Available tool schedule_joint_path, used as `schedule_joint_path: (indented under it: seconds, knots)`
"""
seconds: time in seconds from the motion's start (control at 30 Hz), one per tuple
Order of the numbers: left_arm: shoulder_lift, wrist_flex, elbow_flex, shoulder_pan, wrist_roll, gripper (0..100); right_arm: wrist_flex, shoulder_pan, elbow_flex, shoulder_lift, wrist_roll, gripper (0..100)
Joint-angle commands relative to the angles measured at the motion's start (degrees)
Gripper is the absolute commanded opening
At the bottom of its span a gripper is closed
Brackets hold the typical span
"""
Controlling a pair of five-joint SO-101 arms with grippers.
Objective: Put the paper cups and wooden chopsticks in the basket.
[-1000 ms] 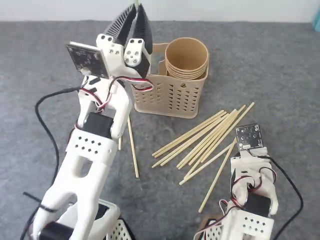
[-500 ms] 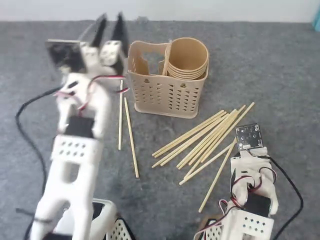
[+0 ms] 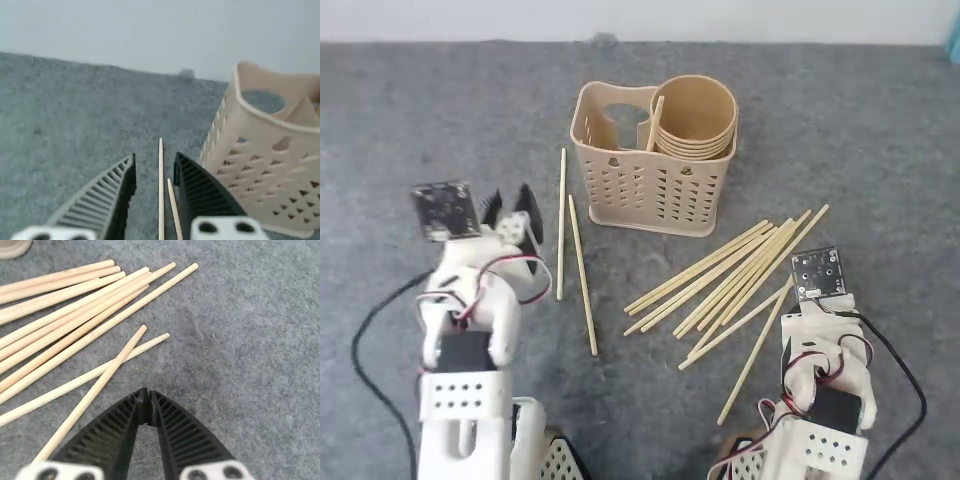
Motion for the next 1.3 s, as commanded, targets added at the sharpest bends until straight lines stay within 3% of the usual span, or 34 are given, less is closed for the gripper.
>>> schedule_joint_path:
  seconds: [0.0,0.3,0.53,0.63,0.8,0.93,1.03,1.27]
  knots:
    - [4.4,-5.8,3.2,-0.4,0.6,12,-0.7,-0.2,1.0,-0.8,0.5,0.9]
    - [27.9,-11.3,-2.1,-1.8,0.3,12,0.7,-0.5,-0.7,-0.3,-1.8,0.9]
    - [42.8,-11.1,-10.9,-1.8,0.3,12,2.9,-0.5,-4.7,-0.2,-2.0,1.2]
    - [47.1,-10.5,-13.8,-1.8,0.3,12,6.6,-0.5,-10.3,0.5,-2.0,6.0]
    - [50.0,-3.5,-18.7,-1.8,0.3,12,5.8,-0.5,-20.7,12.4,-1.7,8.2]
    - [50.2,-3.3,-19.1,-1.8,0.3,12,4.0,-1.9,-30.0,30.7,-2.9,8.2]
    - [50.2,-3.3,-19.1,-1.8,0.3,12,1.9,-5.5,-35.2,45.0,-9.6,8.2]
    - [50.2,-3.3,-19.2,-1.8,0.2,12,-8.0,-12.1,-41.9,66.8,-33.3,8.7]
